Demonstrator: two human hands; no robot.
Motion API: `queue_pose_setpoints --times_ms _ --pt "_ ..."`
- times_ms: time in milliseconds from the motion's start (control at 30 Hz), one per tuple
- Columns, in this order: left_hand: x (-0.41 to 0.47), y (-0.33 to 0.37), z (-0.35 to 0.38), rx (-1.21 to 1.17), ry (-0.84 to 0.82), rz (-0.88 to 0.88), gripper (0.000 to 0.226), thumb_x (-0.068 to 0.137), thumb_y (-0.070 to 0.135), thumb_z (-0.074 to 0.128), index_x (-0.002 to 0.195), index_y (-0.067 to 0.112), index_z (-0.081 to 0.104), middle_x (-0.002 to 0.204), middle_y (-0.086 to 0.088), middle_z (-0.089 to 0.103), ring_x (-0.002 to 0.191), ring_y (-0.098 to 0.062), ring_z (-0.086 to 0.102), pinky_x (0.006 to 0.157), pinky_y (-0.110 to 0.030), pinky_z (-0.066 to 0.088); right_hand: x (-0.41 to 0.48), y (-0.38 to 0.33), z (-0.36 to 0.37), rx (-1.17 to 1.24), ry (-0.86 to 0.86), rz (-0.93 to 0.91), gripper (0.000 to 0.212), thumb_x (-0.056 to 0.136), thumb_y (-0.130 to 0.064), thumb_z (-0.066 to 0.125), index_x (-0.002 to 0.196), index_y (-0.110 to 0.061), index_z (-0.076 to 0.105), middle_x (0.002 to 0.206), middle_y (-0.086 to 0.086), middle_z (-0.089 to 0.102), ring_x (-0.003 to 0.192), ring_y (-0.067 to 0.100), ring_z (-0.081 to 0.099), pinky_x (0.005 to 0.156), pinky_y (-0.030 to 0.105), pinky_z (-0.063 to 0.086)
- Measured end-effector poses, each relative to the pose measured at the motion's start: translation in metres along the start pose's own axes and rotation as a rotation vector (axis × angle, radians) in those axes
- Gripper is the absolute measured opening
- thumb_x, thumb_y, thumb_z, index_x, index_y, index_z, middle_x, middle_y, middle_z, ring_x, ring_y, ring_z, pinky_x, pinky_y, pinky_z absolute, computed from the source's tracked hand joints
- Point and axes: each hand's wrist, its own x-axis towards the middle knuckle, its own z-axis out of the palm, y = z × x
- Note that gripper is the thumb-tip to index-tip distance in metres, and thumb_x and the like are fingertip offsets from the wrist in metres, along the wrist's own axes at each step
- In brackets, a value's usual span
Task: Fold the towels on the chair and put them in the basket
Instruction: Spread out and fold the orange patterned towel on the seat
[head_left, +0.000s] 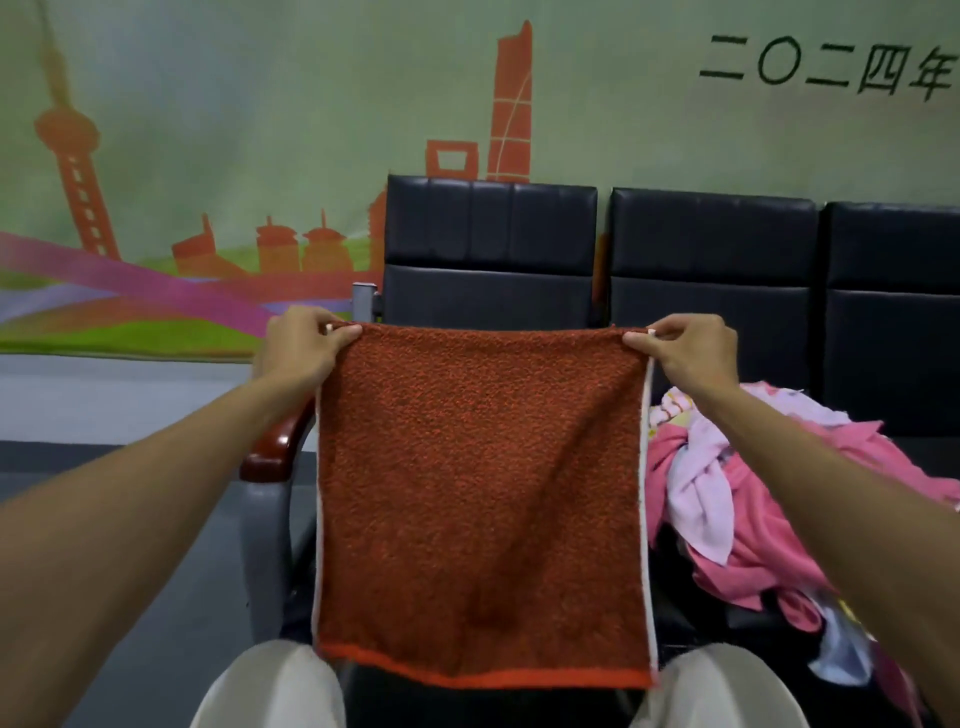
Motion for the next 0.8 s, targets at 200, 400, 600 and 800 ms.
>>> queue_pose_setpoints --times_ms 200,400,600,800 --pt "-0.004 -0.052 0.088 -0.076 -0.167 -0.234 0.023 0.090 0.035 0.066 0.094 0.013 0.071 0.070 -0.016 0.068 0.060 -0.028 0.069 0.066 -0.038 0.055 -0.002 0.062 0.073 0.218 -0.155 0.231 0.014 0.079 -0.011 0.079 0.079 -0.007 0.065 0.068 0.014 0.065 0.047 0.013 0.064 0.049 0.027 0.054" --pt "-0.003 -0.109 0.183 -0.581 -0.166 -0.643 0.010 0.095 0.016 0.060 0.100 0.007 0.057 0.094 -0.018 0.060 0.039 -0.009 0.062 0.045 -0.018 0.053 -0.001 0.123 0.145 0.553 -0.214 0.552 0.020 0.089 0.005 0.062 0.080 -0.007 0.050 0.069 0.020 0.058 0.040 0.014 0.063 0.049 0.026 0.057" --pt "0.002 -0.149 0.266 -0.532 -0.083 -0.719 0.012 0.093 0.020 0.062 0.082 0.014 0.063 0.075 -0.004 0.064 0.061 -0.017 0.069 0.075 -0.035 0.060 0.006 0.168 0.225 0.444 -0.176 0.730 0.022 0.093 0.001 0.052 0.074 -0.009 0.054 0.072 0.020 0.061 0.044 0.016 0.065 0.045 0.023 0.055" --pt "0.016 -0.164 0.289 -0.297 -0.339 -0.421 0.049 0.090 0.006 0.054 0.136 0.021 0.046 0.140 -0.004 0.050 0.123 -0.021 0.054 0.107 -0.038 0.042 0.038 0.183 0.254 0.469 -0.225 0.718 0.022 0.096 -0.003 0.036 0.078 -0.011 0.046 0.077 0.007 0.047 0.045 0.025 0.057 0.042 0.025 0.049"
